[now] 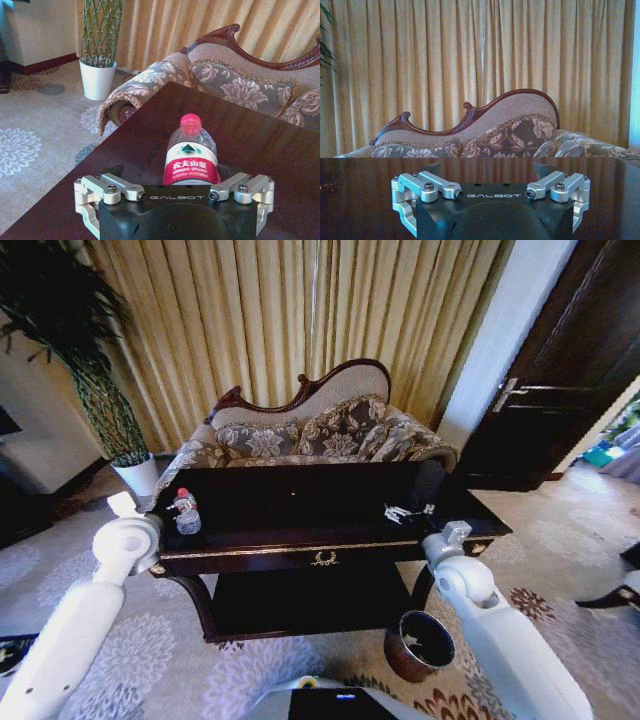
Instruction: Move to the front of the table and place the trash on the table into the trash bin.
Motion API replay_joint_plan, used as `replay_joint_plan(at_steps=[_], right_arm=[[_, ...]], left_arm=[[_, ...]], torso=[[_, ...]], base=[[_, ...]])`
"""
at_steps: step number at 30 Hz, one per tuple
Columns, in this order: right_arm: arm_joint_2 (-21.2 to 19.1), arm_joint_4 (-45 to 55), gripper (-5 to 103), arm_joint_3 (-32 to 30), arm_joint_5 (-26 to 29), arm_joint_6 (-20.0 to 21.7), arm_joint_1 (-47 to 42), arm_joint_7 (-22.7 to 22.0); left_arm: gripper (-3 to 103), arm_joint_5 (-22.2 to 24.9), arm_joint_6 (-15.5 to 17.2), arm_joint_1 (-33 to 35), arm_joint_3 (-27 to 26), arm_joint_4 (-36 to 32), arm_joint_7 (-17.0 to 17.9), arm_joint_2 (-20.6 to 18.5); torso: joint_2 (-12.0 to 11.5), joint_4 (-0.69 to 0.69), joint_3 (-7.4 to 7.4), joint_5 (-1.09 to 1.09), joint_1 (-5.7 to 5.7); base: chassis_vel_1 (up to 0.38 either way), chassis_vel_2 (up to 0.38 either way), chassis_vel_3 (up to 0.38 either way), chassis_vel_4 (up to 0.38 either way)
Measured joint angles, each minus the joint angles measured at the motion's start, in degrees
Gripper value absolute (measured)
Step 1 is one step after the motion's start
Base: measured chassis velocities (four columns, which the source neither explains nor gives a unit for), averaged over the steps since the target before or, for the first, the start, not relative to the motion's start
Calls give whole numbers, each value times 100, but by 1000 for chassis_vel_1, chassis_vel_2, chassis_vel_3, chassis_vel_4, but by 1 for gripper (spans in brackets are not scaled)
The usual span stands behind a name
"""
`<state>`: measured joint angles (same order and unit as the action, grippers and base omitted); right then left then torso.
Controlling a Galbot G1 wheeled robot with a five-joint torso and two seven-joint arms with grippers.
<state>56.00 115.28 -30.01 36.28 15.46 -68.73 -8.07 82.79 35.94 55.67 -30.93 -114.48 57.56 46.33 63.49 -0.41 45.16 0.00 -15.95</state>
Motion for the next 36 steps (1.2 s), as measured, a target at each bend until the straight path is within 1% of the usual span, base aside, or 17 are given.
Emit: replay_joint_plan(at_steps=[6,13,17,26,27,28,29,31,32,35,36], right_arm=[[-2,8,100,-19,9,7,-24,0],[-11,5,100,-81,23,9,-29,0],[-18,0,100,-109,35,9,-20,1],[-17,-2,100,-115,46,9,-19,4],[-14,-2,100,-116,48,7,-22,4],[-11,-1,100,-116,49,5,-27,5],[-11,-1,100,-116,49,5,-27,5],[-6,-2,100,-114,49,0,-33,6],[-6,-2,100,-114,49,0,-33,6],[5,-13,100,-85,50,-4,-33,7],[5,-13,100,-85,50,-4,-33,7]], left_arm=[[100,20,8,-17,31,85,-2,7],[100,38,46,-34,59,129,-87,23],[100,149,66,-11,53,140,-92,27],[100,190,52,54,28,140,-116,73],[102,199,49,69,18,136,-133,75],[98,203,42,83,10,132,-140,77],[98,203,42,83,10,132,-140,77],[88,202,20,105,-2,118,-164,81],[88,202,20,105,-2,118,-164,81],[72,202,-42,137,-19,88,-202,79],[72,202,-42,137,-19,88,-202,79]], torso=[[0,0,0,0,0],[0,0,0,0,0],[0,0,0,1,0],[0,0,0,2,0],[0,0,0,2,0],[0,0,0,1,0],[0,0,0,1,0],[0,0,0,1,0],[0,0,0,1,0],[0,-1,0,-1,0],[0,-1,0,-1,0]], base=[[0,0,0,0],[0,0,0,0],[0,0,0,0],[0,0,0,0],[0,0,0,0],[0,0,0,0],[0,0,0,0],[0,0,0,0],[0,0,0,0],[0,0,0,0],[0,0,0,0]])
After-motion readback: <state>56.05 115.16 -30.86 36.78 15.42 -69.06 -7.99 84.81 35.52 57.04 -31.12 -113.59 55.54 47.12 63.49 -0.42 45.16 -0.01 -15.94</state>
